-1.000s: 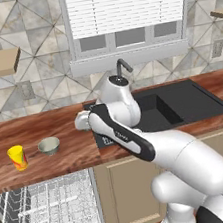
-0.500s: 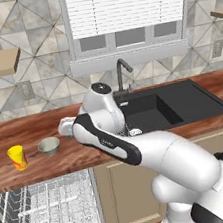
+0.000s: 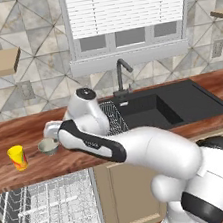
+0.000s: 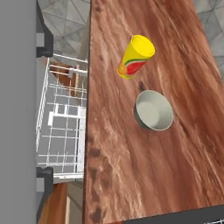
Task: Pick up the cup and bowl from the counter, place them in the dishwasher, and close the dishwasher door.
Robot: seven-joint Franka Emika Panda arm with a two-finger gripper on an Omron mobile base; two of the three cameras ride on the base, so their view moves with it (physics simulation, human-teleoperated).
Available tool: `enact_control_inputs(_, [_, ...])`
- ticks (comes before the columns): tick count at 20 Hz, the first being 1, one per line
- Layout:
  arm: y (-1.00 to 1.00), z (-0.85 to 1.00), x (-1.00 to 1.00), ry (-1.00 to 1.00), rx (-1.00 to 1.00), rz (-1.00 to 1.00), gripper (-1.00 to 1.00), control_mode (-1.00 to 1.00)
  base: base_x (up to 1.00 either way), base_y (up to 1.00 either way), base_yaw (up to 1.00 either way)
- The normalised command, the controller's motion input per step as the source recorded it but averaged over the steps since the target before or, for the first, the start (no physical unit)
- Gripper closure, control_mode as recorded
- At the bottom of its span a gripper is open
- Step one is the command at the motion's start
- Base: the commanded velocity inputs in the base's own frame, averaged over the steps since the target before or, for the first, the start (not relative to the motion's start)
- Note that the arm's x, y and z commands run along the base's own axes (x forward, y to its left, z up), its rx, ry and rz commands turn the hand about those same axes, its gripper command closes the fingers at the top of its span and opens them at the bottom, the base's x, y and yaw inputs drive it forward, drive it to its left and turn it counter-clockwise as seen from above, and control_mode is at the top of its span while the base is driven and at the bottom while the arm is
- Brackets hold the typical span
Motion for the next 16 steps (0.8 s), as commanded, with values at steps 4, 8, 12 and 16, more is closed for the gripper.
enact_control_inputs(4, [0.44, -0.09, 0.19, 0.0, 0.0, 0.0, -1.0, -1.0, 0.0, 0.0, 0.0])
enact_control_inputs(8, [0.41, -0.04, 0.17, 0.0, 0.0, 0.0, -1.0, -1.0, 0.0, 0.0, 0.0])
enact_control_inputs(12, [0.43, -0.07, 0.16, 0.0, 0.0, 0.0, -1.0, -1.0, 0.0, 0.0, 0.0])
enact_control_inputs(16, [0.44, -0.15, 0.15, 0.0, 0.0, 0.0, -1.0, -1.0, 0.0, 0.0, 0.0])
